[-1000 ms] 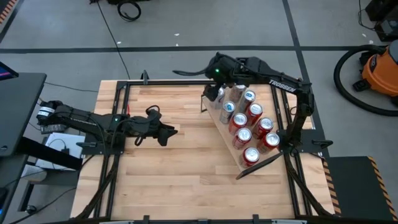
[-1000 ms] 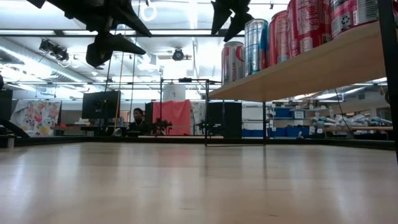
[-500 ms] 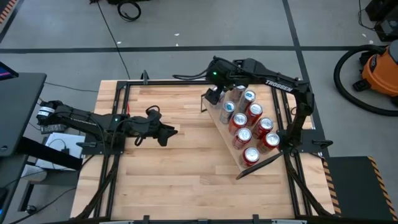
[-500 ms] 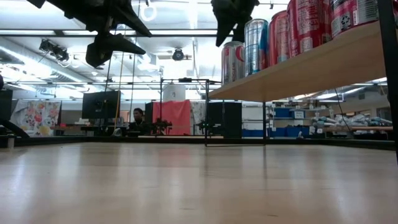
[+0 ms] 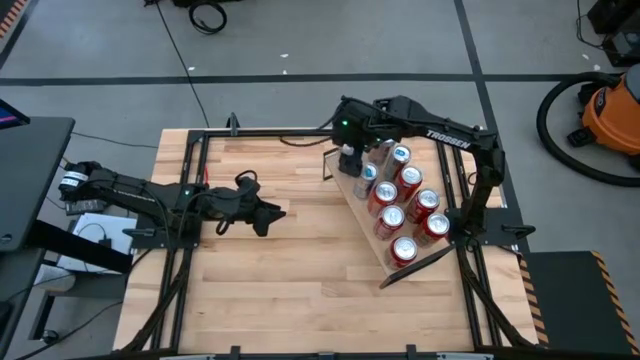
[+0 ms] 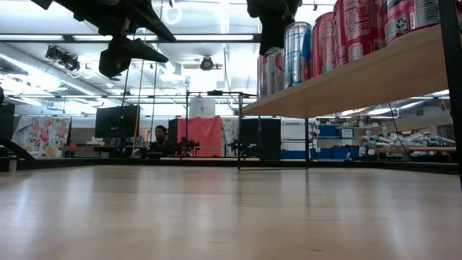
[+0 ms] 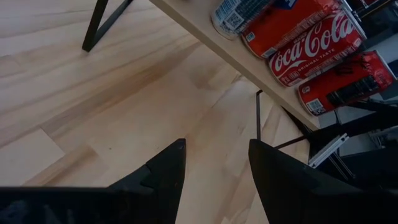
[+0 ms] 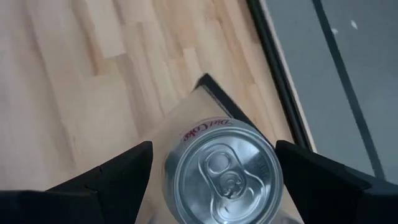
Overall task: Place canned beverage on shelf
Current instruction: Put the silver soda can on the shelf aligned with the other silver can
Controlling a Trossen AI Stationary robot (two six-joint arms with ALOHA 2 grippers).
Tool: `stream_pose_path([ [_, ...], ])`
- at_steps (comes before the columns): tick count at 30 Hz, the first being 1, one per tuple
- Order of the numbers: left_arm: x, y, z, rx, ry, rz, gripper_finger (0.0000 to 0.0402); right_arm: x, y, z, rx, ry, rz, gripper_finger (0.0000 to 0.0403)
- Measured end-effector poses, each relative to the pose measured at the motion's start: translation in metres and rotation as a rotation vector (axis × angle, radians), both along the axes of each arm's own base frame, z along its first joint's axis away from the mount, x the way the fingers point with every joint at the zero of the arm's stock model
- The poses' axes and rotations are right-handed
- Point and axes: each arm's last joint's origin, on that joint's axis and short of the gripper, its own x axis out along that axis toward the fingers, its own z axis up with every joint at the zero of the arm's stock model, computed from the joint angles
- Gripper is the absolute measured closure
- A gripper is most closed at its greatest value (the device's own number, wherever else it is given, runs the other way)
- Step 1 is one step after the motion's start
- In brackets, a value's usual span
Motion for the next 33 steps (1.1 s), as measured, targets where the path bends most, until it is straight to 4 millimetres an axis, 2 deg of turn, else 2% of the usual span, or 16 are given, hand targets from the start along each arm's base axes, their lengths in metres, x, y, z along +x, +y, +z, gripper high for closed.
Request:
stream_pose_path([
  [5, 0.0000, 0.0000, 0.0000, 0.000, 0.000, 0.000, 0.0216, 0.0018, 0.0072, -0.0002, -0.012, 0.021, 0.133, 0.0055],
  [11, 0.0000, -0.0001, 0.0000, -0.001, 0.000, -0.003, 0.0216, -0.0001, 0.0110, -0.0015, -0.027, 0.066, 0.201, 0.0055],
  [33, 0.0000, -0.0001, 0.0000, 0.013, 0.003, -0.010, 0.0216, 0.0005, 0.0102, -0.0011, -0.029, 0.049, 0.109, 0.0055],
])
